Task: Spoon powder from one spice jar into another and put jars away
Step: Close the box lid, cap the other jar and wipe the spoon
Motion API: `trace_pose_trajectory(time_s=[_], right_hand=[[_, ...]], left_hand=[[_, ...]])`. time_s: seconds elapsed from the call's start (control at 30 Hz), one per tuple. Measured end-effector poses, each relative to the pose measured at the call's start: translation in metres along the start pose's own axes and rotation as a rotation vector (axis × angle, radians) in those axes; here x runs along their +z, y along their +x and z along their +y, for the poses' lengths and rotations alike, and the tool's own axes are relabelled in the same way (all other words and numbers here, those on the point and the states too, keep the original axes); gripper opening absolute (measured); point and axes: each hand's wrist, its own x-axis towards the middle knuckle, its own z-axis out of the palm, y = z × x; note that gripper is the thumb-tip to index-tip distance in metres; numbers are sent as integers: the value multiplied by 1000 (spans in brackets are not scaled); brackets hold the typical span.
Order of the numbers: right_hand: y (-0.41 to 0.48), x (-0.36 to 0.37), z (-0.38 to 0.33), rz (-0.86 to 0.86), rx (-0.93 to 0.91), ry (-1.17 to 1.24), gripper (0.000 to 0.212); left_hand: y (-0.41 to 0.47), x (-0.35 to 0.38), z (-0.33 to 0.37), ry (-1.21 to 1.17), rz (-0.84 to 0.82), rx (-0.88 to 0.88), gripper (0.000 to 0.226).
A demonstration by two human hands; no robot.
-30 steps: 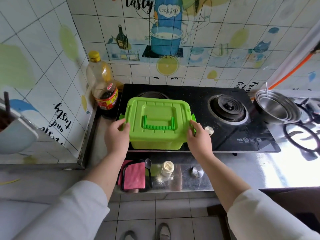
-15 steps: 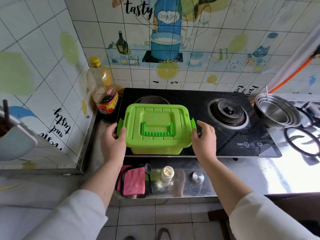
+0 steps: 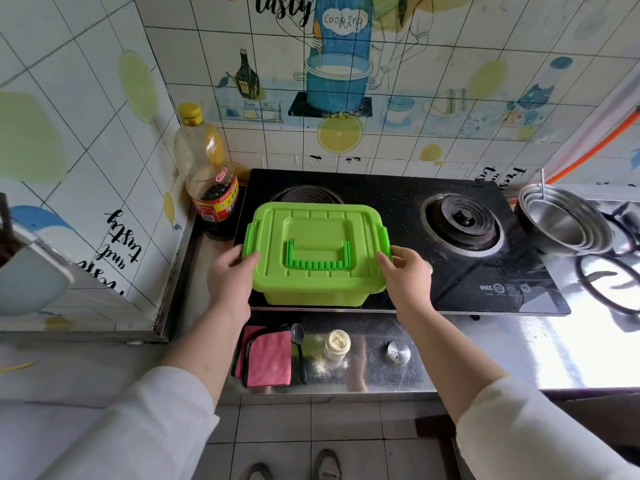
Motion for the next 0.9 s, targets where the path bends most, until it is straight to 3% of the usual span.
trace_pose_trajectory(time_s=[0.23, 0.4, 0.57, 0.63, 0.77, 0.9], right_hand=[[-9, 1, -12, 17, -77, -139, 38], [-10, 3, -6, 21, -71, -73, 37], [-25, 0, 36, 254, -7, 58, 25], [-31, -3, 61, 289, 84, 28, 23], [-40, -5, 103, 215, 159, -122, 24], [-42, -3, 140, -88, 256, -362, 40]], left_hand=[[-11, 8, 0, 244, 66, 172, 38], [-11, 5, -8, 175, 66, 213, 33], [-30, -13, -56, 59, 328, 191, 21], [-40, -18, -80, 119, 341, 133, 22], [-57, -15, -125, 324, 133, 118, 32], [-68, -1, -153, 481, -215, 121, 42]])
